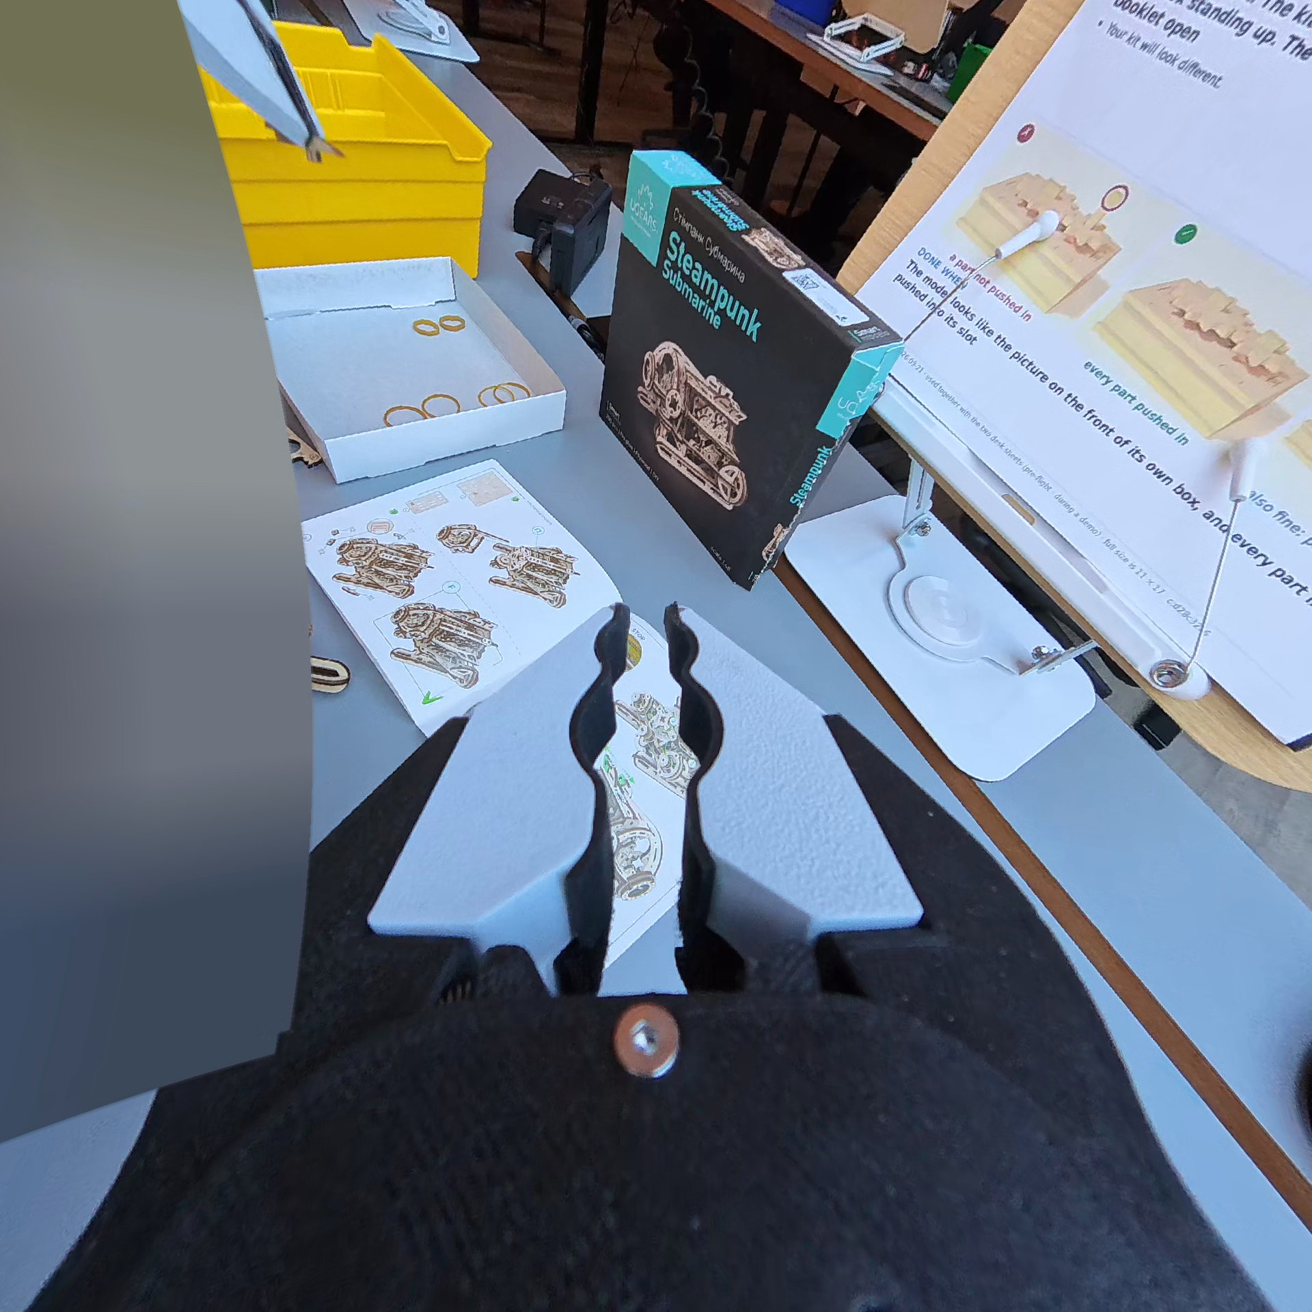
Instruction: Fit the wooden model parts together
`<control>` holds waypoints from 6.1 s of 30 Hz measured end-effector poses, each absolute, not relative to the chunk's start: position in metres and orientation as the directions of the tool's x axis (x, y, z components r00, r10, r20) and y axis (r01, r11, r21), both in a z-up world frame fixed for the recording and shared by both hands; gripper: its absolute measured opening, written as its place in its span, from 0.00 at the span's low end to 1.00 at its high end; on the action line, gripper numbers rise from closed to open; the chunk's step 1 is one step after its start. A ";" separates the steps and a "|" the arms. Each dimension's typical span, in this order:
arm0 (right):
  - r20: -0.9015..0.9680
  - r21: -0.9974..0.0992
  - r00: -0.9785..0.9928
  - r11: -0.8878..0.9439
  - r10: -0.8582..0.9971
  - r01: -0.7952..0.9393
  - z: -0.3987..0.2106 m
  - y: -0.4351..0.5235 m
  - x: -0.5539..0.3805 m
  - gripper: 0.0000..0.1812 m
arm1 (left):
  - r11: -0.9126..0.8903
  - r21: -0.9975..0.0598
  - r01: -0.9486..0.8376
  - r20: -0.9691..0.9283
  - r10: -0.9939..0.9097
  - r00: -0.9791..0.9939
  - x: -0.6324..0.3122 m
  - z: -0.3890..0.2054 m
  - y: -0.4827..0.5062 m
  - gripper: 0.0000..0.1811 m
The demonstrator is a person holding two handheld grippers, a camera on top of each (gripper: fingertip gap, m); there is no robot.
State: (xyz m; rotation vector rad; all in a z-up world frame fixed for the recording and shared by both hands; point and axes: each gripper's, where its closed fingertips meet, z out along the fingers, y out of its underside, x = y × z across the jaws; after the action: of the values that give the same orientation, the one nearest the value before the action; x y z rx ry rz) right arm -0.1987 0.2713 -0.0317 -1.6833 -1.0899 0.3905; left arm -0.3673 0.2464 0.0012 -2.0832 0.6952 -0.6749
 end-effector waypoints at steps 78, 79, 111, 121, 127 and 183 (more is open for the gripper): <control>0.083 -0.836 0.182 -0.031 0.980 0.548 -0.034 0.156 -0.285 0.11 | -0.803 -0.583 -0.126 0.652 -0.555 0.516 -0.335 -0.097 0.104 0.00; 0.097 -0.836 0.209 -0.035 0.973 0.547 -0.032 0.163 -0.278 0.11 | -0.801 -0.588 -0.115 0.651 -0.552 0.521 -0.337 -0.097 0.105 0.00; 0.044 -0.857 0.395 -0.169 0.918 0.488 -0.030 0.221 -0.225 0.11 | -0.793 -0.608 -0.040 0.647 -0.525 0.552 -0.358 -0.097 0.129 0.00; 0.051 -0.861 0.402 -0.164 0.914 0.481 -0.025 0.221 -0.220 0.11 | -0.788 -0.615 -0.037 0.642 -0.527 0.557 -0.358 -0.093 0.126 0.00; 0.054 -0.862 0.400 -0.159 0.915 0.481 -0.024 0.220 -0.220 0.11 | -0.788 -0.614 -0.043 0.639 -0.528 0.559 -0.356 -0.092 0.123 0.00; 0.492 -0.456 -0.431 0.646 0.756 0.612 -0.116 0.097 -0.342 0.07 | -0.754 -0.651 -0.088 0.546 -0.546 0.635 -0.333 -0.117 0.100 0.00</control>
State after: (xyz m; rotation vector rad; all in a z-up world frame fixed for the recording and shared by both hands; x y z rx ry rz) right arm -0.3422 0.0968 -0.1160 -1.0586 -2.1805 0.2722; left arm -0.3330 0.1002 -0.1171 -2.2691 0.4927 -1.0222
